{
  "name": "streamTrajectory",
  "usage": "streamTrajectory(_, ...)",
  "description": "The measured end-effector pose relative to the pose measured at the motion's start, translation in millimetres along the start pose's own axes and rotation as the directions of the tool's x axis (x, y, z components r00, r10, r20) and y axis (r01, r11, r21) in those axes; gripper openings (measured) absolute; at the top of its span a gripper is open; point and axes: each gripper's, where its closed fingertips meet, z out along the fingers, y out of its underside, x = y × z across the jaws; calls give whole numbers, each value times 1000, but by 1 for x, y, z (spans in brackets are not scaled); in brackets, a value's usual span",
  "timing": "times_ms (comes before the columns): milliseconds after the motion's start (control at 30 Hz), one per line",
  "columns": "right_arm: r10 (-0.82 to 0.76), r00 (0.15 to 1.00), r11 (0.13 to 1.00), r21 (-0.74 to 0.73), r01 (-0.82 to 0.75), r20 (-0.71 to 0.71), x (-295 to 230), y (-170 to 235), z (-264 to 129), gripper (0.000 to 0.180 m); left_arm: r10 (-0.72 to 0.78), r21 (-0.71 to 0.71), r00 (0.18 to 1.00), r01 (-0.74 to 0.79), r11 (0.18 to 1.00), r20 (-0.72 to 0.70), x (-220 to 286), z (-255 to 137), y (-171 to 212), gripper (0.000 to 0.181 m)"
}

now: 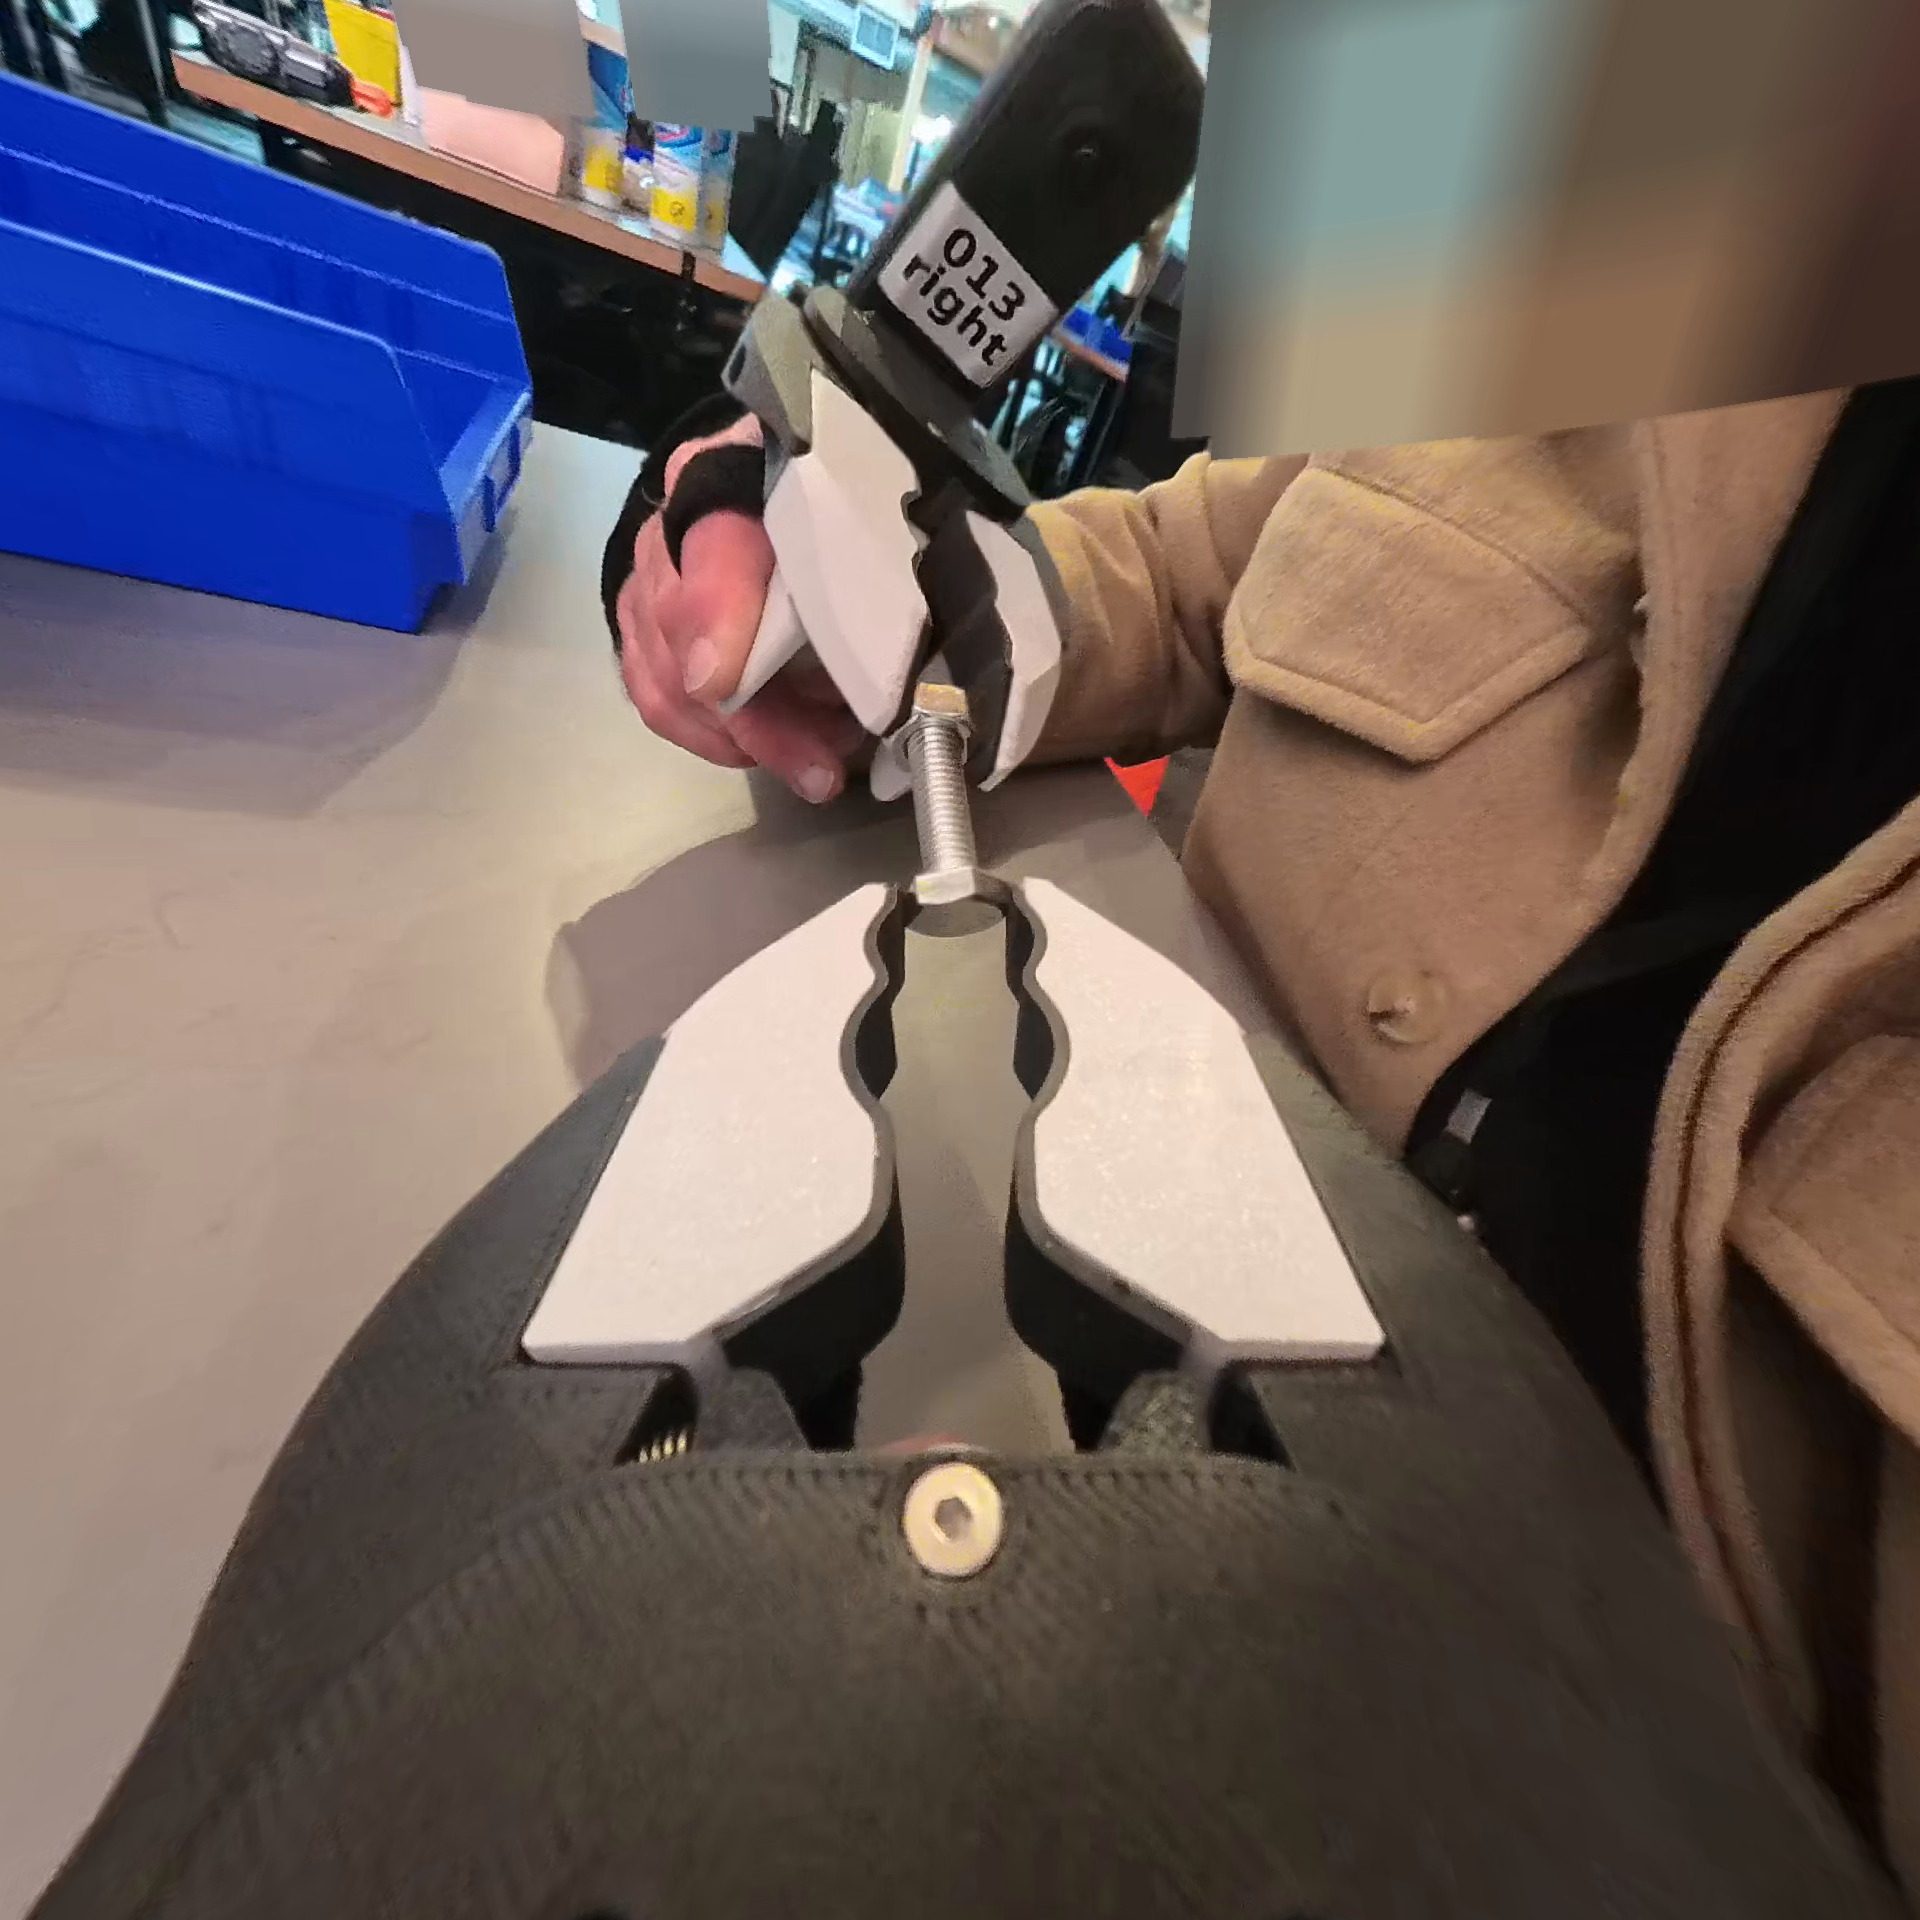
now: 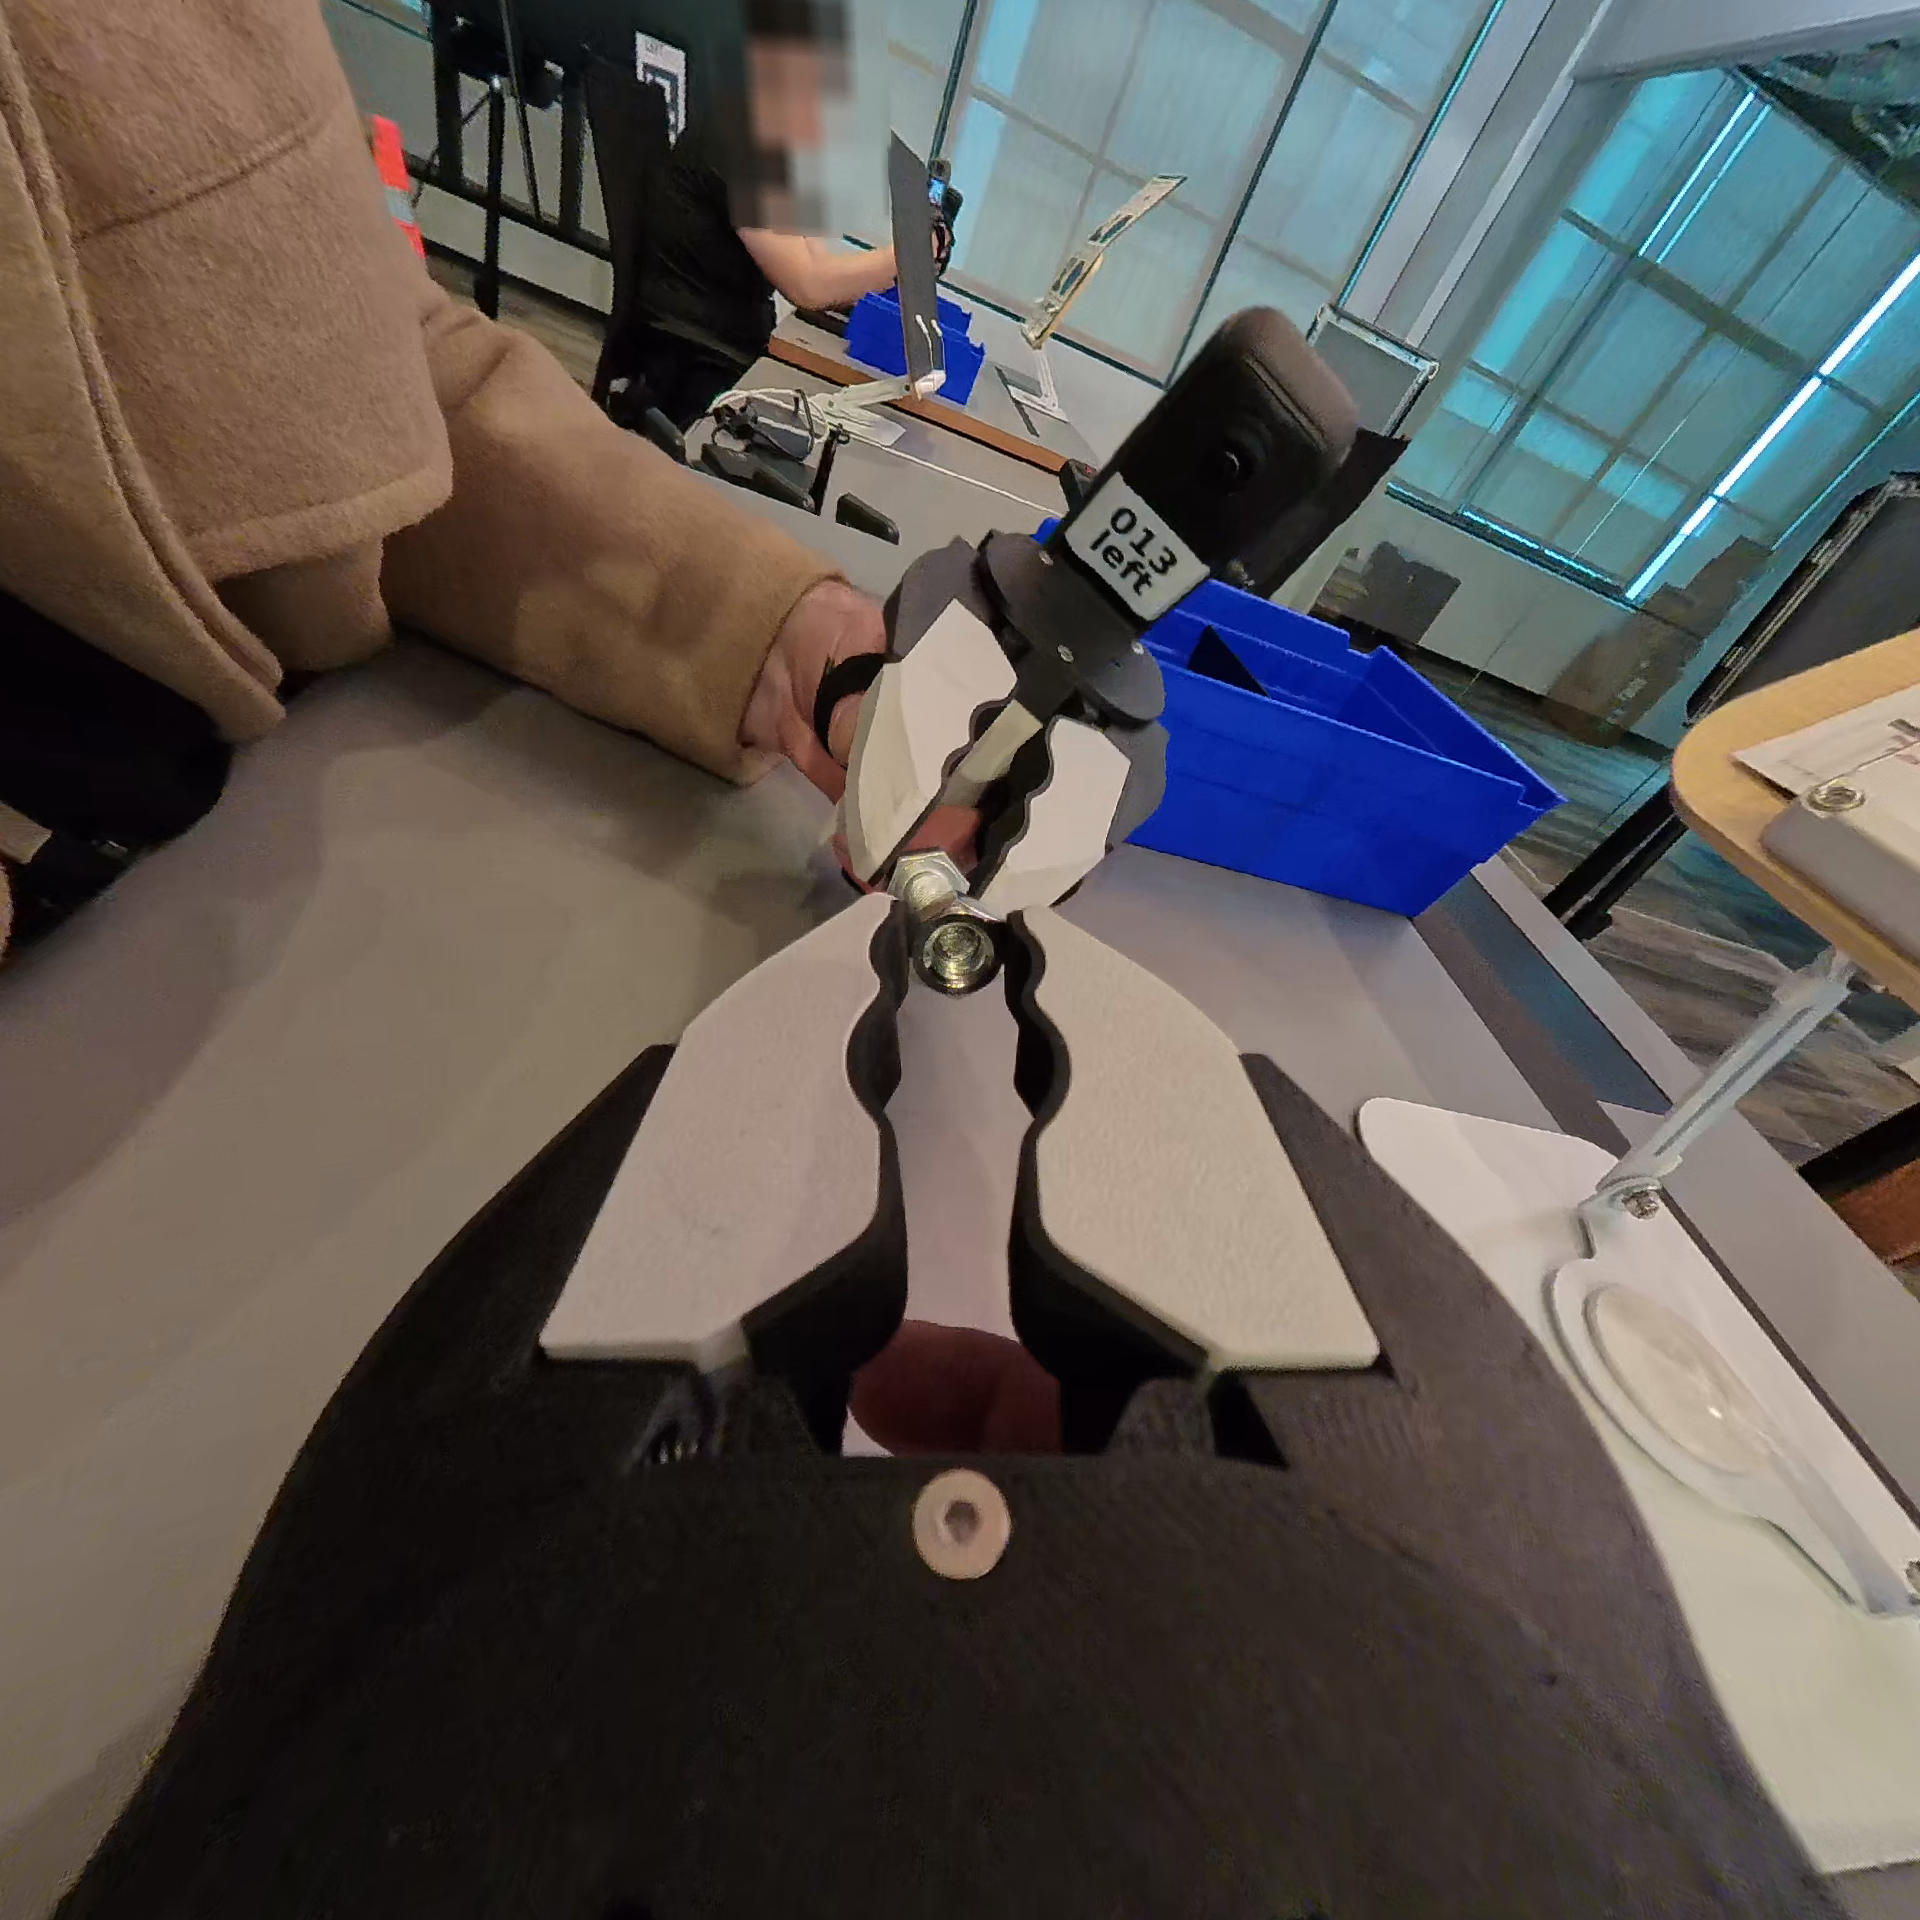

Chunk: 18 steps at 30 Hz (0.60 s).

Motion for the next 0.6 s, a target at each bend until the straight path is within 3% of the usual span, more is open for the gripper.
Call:
streamTrajectory(400, 107, 994, 994, 25, -107, -8, 9, 3, -2, 18, 171, -78, 970, -160, 984, 170, -9, -1, -6, 18)
streamTrajectory(600, 205, 979, 977, 63, -205, -1, 15, 3, -3, 18, 304, -160, 913, -269, 950, 271, -15, -2, -10, 18)
